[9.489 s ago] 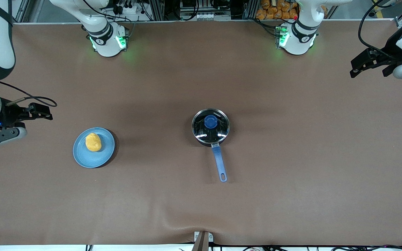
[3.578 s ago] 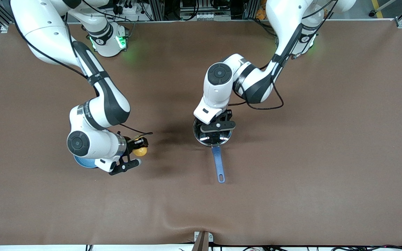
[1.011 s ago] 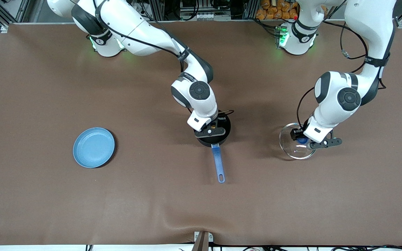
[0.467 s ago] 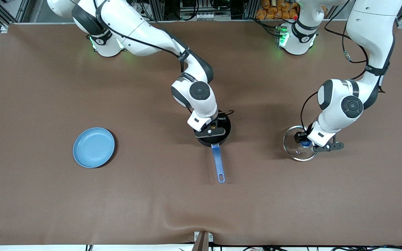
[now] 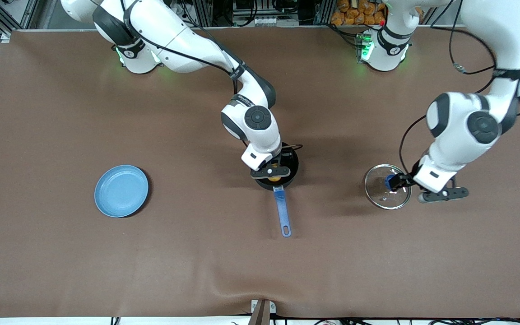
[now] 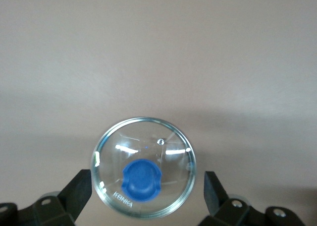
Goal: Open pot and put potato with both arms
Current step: 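Open the right gripper over the pot while the left gripper releases the lid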
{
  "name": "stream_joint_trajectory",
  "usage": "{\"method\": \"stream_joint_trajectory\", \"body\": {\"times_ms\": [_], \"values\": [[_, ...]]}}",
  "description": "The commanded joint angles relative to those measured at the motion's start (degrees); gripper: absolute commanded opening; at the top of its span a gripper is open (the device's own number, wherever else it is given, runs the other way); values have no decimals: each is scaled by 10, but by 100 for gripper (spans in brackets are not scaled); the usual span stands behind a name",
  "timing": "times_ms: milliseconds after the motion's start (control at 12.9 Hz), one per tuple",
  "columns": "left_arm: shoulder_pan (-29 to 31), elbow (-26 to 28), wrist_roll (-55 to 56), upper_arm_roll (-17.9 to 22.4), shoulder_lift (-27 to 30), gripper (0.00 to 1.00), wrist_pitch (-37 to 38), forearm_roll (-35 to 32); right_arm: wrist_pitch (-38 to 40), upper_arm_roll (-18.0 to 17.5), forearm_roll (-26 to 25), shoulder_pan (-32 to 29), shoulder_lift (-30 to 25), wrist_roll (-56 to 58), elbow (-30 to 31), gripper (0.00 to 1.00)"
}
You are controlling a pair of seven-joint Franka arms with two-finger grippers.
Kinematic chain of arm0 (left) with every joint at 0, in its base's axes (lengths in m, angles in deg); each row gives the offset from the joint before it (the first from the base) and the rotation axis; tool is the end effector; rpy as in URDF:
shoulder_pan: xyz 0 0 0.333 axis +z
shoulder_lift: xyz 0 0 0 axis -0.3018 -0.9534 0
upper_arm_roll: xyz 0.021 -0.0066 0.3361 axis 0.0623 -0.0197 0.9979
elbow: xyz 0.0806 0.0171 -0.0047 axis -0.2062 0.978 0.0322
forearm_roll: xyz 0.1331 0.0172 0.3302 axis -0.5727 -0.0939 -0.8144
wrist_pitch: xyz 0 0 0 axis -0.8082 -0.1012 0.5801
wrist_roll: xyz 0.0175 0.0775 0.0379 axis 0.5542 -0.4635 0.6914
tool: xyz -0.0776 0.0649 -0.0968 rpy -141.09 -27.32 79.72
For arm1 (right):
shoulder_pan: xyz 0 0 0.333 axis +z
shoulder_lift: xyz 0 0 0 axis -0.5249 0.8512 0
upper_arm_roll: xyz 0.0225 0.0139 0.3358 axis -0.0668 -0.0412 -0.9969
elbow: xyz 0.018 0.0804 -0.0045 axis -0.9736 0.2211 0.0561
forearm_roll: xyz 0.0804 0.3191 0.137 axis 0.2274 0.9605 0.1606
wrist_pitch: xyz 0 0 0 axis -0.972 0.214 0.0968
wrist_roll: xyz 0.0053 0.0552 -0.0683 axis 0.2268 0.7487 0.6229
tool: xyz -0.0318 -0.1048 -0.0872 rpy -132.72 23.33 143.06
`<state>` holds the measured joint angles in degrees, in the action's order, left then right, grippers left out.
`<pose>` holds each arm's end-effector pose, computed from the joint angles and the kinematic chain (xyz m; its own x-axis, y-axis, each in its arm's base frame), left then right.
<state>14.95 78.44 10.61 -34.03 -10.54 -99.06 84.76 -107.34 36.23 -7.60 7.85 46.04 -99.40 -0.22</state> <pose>0.5956 -0.0718 0.3811 0.9862 0.1127 0.1215 0.1080 -0.9931 0.0448 0.5144 0.5408 0.2163 0.9970 0.0207 0.0739 0.0322 -0.9870 -0.1577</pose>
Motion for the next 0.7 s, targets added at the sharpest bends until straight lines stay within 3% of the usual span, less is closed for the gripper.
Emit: {"method": "stream_joint_trajectory", "body": {"times_ms": [0,78,233,467,622], "values": [[4,-167,-4,-1,11,100,182,5,21,1,-13,-12,-18,-9,-27,100],[4,-230,3,2,10,100,256,9,34,-2,-12,-21,-26,-9,-27,100],[17,-289,-3,0,20,100,356,10,56,0,-11,-29,-68,-3,-26,100],[20,-295,3,0,84,100,414,25,161,1,-7,-75,-142,60,-23,100],[20,-296,-4,2,106,100,433,26,264,-4,-8,-145,-182,76,-23,100]]}}
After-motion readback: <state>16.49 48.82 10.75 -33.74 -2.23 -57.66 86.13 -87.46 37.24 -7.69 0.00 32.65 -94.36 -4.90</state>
